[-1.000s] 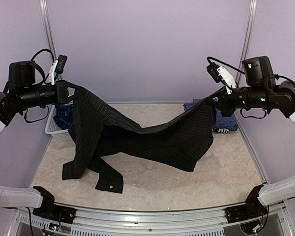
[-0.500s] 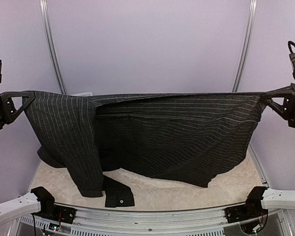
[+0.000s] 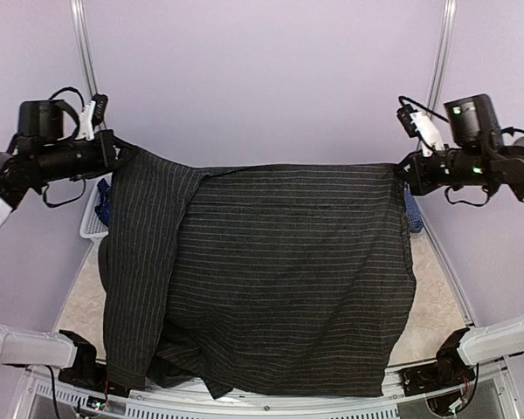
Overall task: Fold and stack the long sleeve shirts
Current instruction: Flatten out the crumpled shirt at the center of the board.
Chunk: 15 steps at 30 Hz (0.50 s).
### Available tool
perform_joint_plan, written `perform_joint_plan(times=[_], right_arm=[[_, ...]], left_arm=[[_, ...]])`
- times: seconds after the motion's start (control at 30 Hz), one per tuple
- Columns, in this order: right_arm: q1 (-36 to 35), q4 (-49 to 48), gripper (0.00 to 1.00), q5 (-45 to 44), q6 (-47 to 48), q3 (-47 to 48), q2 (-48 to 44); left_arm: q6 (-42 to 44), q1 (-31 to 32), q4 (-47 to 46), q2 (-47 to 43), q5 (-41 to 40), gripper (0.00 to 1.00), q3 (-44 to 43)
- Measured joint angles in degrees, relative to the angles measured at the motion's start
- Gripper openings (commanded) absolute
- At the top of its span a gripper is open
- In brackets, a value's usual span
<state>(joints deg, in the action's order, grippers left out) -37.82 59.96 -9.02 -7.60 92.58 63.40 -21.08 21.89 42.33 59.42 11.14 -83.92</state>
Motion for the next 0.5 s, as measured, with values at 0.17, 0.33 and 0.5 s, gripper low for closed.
perform_joint_plan(times=[0.17, 0.33, 0.5], right_arm=[[13.77, -12.0, 0.0, 0.11, 2.71, -8.44, 16.41], [19.04, -22.05, 0.0, -1.84, 6.58, -7.1, 36.68], [20.72, -28.17, 0.0, -5.14, 10.21, -1.07, 50.93]], left_arm=[[-0.17, -5.79, -8.76, 18.36, -0.04, 0.0, 5.46], [-1.31, -6.54, -15.1, 38.01, 0.44, 0.0, 3.1], [-2.32, -7.1, -21.68, 55.74, 0.44, 0.0, -5.73]])
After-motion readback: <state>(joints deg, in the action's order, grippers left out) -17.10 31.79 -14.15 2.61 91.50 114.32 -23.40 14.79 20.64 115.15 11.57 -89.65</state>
